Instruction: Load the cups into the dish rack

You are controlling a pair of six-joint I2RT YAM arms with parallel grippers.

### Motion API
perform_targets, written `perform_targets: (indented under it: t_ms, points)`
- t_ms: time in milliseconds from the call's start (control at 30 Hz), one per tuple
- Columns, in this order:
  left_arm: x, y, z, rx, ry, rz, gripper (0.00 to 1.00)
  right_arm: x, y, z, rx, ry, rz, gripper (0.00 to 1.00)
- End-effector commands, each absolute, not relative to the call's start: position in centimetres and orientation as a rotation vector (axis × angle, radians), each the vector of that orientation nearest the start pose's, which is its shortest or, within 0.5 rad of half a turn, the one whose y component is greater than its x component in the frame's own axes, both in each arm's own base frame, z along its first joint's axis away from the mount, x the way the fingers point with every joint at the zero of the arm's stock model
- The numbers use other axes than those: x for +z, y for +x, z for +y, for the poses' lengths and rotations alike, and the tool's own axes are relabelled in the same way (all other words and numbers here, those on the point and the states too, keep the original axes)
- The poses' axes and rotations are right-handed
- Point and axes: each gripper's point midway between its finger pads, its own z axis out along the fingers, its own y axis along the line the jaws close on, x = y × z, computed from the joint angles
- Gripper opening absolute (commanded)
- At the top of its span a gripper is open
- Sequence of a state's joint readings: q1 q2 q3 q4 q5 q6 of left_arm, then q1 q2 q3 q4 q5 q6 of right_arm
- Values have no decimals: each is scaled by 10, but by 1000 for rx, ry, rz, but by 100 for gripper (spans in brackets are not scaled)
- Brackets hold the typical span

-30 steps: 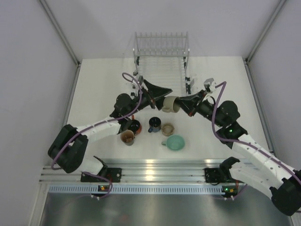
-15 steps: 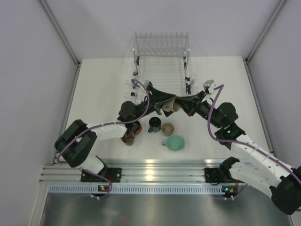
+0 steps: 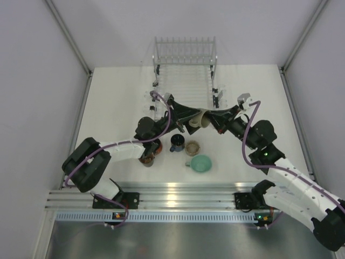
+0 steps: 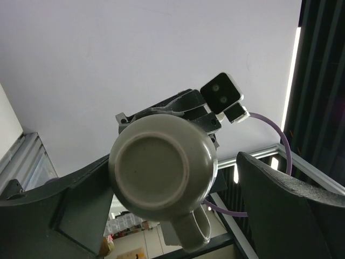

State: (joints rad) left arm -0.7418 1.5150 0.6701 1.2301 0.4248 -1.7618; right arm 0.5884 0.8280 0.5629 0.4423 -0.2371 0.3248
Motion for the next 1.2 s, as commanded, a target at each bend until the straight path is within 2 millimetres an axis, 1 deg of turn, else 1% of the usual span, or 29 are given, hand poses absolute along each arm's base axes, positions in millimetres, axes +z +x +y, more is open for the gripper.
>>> perform_targets:
  t_ms: [0, 133, 267, 333, 367, 433, 467, 500, 567, 600, 767, 800, 833, 867, 900, 933, 967, 1033, 1067, 1133, 1167]
  points:
    - [338, 227, -350, -2350, -293, 1496, 94, 327, 249, 220, 865, -367, 1334, 0]
    - [335, 229, -350, -2335, -293, 1497, 94, 324, 247, 219, 865, -365, 1344, 0]
    - [340, 230, -354, -2341, -270, 1489, 93, 322, 246, 222, 881, -376, 1347, 0]
    - [342, 232, -356, -2342, -255, 1486, 87, 320, 247, 224, 889, -377, 1352, 0]
    - [342, 233, -358, -2343, -250, 1489, 82, 319, 247, 224, 889, -378, 1355, 0]
    - [341, 233, -360, -2346, -240, 1497, 69, 318, 247, 224, 892, -376, 1356, 0]
    - [338, 233, -362, -2345, -237, 1505, 61, 317, 247, 224, 889, -376, 1357, 0]
    - [338, 234, -362, -2343, -234, 1504, 37, 318, 247, 223, 887, -372, 1354, 0]
    - [337, 234, -362, -2341, -233, 1508, 9, 316, 247, 222, 885, -367, 1358, 0]
    - [337, 234, -362, -2337, -236, 1505, 0, 317, 248, 221, 880, -362, 1357, 0]
    - [335, 238, -362, -2312, -239, 1497, 0, 314, 249, 221, 877, -358, 1368, 0]
    - [333, 239, -362, -2307, -244, 1497, 0, 312, 249, 221, 876, -355, 1371, 2]
    - [333, 240, -361, -2303, -249, 1493, 0, 312, 249, 221, 876, -355, 1373, 6]
    - [332, 241, -361, -2296, -253, 1495, 0, 312, 250, 220, 874, -350, 1372, 12]
    - [333, 243, -360, -2290, -263, 1485, 0, 312, 250, 220, 872, -345, 1372, 23]
    - [333, 244, -359, -2284, -266, 1481, 0, 310, 250, 219, 870, -344, 1373, 29]
    - [333, 245, -358, -2278, -263, 1474, 0, 312, 249, 218, 871, -339, 1368, 39]
    - [334, 251, -354, -2258, -275, 1459, 0, 310, 249, 216, 864, -336, 1369, 46]
    - [335, 252, -352, -2254, -277, 1452, 0, 313, 247, 215, 865, -333, 1358, 48]
    - [336, 261, -346, -2233, -300, 1437, 0, 311, 247, 213, 858, -328, 1361, 51]
    - [337, 264, -345, -2229, -297, 1433, 0, 313, 246, 212, 857, -324, 1354, 52]
